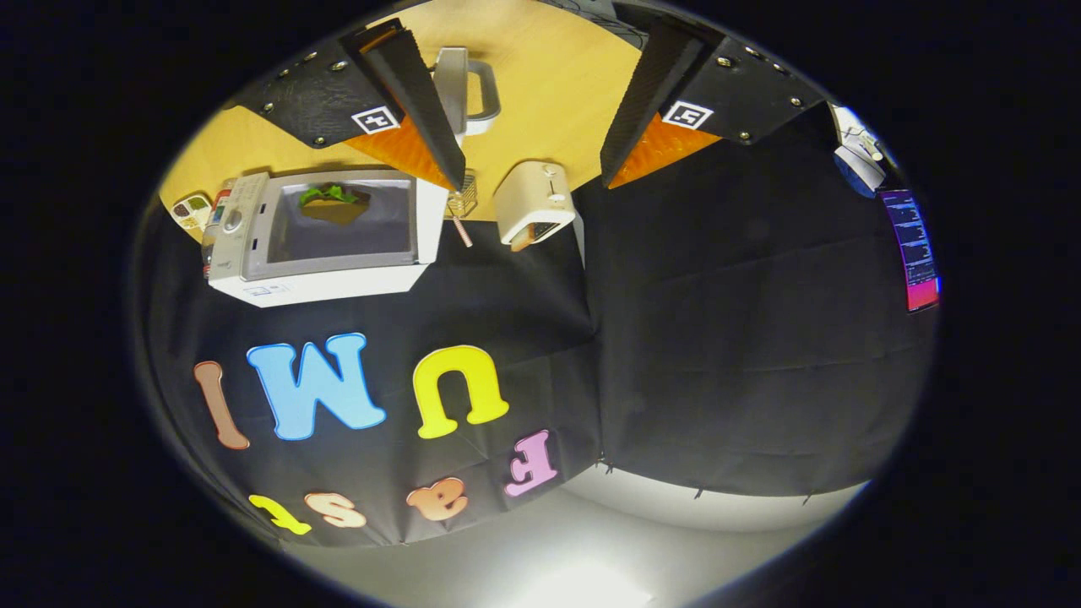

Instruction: Open the microwave, put the food inside, and close the microwave door.

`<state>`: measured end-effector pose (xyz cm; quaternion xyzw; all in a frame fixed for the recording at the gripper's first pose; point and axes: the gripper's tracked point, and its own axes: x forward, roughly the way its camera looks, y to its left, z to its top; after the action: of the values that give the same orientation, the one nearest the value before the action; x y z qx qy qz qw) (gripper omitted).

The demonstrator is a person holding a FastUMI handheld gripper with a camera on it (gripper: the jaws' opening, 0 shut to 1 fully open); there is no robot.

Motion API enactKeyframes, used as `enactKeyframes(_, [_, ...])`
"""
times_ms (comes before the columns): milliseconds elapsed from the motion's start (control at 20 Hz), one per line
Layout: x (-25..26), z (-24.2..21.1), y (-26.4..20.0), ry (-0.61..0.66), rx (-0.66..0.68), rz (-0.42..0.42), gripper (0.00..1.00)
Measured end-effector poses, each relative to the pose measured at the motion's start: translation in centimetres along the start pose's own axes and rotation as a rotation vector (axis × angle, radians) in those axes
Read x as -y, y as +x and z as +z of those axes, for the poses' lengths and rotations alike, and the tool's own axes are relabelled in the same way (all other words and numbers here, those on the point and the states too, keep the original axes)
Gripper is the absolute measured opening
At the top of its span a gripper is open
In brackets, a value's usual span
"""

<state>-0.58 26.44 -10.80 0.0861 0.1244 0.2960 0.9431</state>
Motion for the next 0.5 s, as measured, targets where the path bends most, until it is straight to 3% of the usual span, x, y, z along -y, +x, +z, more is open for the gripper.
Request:
enactKeyframes(200, [-1.7,-3.1,1.3,0.003,-0.071,0.065,0.97])
enactKeyframes(500, [-1.4,-9.1,2.7,0.026,-0.214,0.093,0.97])
